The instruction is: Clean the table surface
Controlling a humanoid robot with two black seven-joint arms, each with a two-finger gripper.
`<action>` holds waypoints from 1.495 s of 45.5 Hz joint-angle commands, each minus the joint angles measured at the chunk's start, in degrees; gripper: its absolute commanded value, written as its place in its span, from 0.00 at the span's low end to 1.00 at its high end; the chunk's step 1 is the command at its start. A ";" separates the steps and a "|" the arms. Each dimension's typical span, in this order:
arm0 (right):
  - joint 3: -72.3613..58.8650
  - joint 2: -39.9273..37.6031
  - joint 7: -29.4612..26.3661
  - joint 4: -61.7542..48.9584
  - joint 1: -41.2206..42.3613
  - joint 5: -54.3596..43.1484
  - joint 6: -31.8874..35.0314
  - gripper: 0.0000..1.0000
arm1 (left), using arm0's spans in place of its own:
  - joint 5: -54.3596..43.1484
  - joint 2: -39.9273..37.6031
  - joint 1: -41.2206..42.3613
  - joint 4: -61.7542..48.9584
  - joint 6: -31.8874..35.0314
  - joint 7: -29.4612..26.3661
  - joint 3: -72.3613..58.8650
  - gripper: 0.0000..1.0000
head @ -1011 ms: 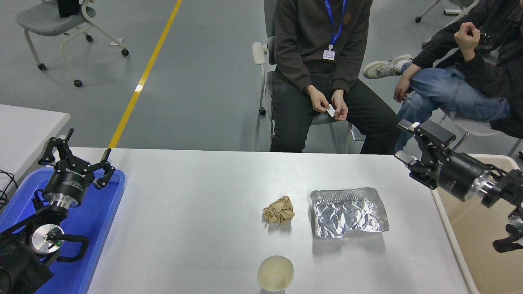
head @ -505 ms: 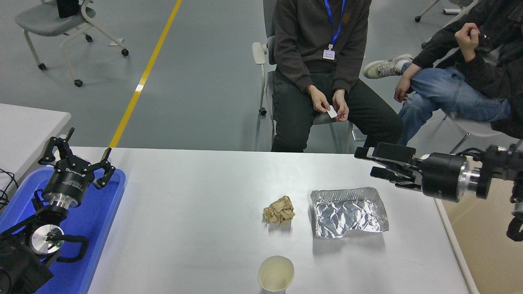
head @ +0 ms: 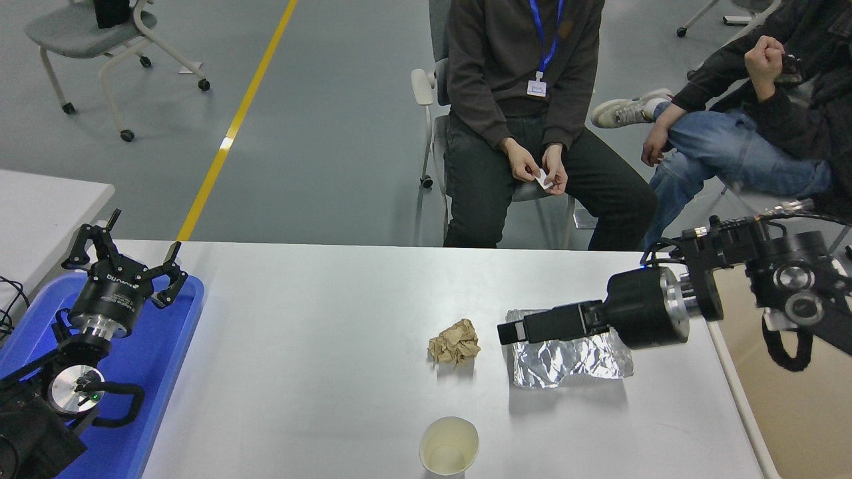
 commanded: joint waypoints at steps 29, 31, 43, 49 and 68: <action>-7.66 14.51 -11.83 0.74 -6.44 -5.87 0.96 0.99 | 0.00 0.00 0.00 -0.01 0.00 -0.01 0.00 1.00; -7.75 15.57 -11.92 0.56 -6.27 -5.95 0.96 0.99 | 0.00 0.00 0.00 -0.01 0.00 -0.01 0.00 1.00; -9.42 16.63 -17.46 -1.98 -6.35 -6.66 0.79 0.99 | 0.00 0.00 0.00 -0.01 0.00 -0.01 0.00 1.00; -9.51 18.48 -17.72 -3.30 -6.27 -6.83 0.52 0.99 | 0.00 0.00 0.00 -0.01 0.00 0.08 0.00 1.00; -10.12 22.69 -18.25 -8.05 -6.70 -9.82 -2.38 0.99 | 0.00 0.00 0.00 -0.01 0.00 -0.01 0.00 1.00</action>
